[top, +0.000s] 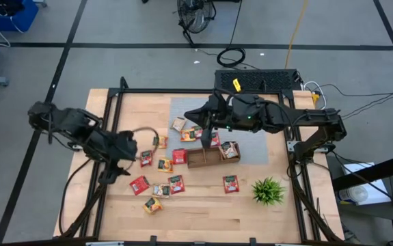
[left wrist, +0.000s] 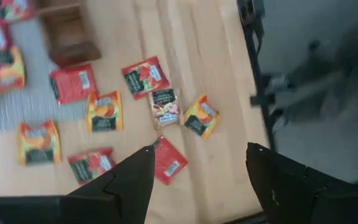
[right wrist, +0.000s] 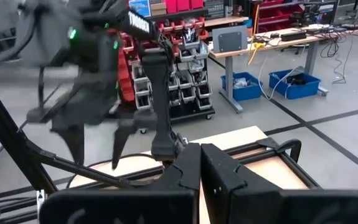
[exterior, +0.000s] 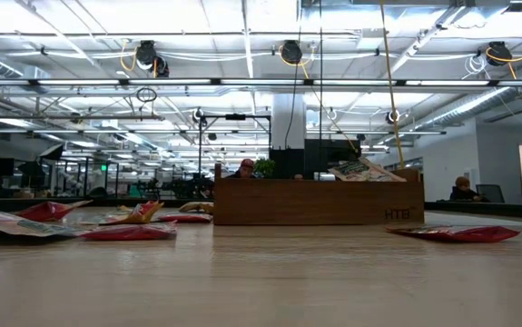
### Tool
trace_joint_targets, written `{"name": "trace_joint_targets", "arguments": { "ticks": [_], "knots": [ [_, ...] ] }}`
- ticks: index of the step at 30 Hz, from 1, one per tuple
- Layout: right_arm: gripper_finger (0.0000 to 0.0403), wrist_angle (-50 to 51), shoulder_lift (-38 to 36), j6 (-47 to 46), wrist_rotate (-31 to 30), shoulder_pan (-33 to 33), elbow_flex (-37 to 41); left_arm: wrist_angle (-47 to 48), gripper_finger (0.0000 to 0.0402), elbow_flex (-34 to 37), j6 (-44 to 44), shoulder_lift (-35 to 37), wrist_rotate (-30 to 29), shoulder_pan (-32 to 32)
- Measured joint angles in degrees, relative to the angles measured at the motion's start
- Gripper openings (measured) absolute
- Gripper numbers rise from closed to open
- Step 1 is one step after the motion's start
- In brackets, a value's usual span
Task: Pick & Place Tea
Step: Put the brown tea bag into the right section of the wooden organizer
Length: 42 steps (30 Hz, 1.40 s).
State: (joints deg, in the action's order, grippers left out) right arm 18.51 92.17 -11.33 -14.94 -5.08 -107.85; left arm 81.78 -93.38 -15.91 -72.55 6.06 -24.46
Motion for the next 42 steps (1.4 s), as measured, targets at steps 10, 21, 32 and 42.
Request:
{"name": "trace_joint_targets", "arguments": {
  "ticks": [10, 21, 32, 42],
  "knots": [
    [0.0, -0.2, -1.4, 0.0, 0.0, 0.0, 0.0, 1.1, 0.0253, 0.0, 23.8, -9.3, -2.5, -4.9],
    [0.0, -0.2, -2.5, -1.5, 0.0, 0.0, 0.0, 0.6, 0.0253, 6.9, 43.1, -17.9, -10.6, -8.9],
    [0.0, -0.5, -2.5, -1.5, 0.0, -0.3, 0.0, -16.5, 0.0253, 19.5, 51.4, -19.4, -10.7, -8.8],
    [0.0, -0.4, -2.5, -1.5, 0.0, -0.3, 0.0, -30.0, 0.0253, 31.6, 56.8, -19.4, -12.1, -9.4]
  ]
}}
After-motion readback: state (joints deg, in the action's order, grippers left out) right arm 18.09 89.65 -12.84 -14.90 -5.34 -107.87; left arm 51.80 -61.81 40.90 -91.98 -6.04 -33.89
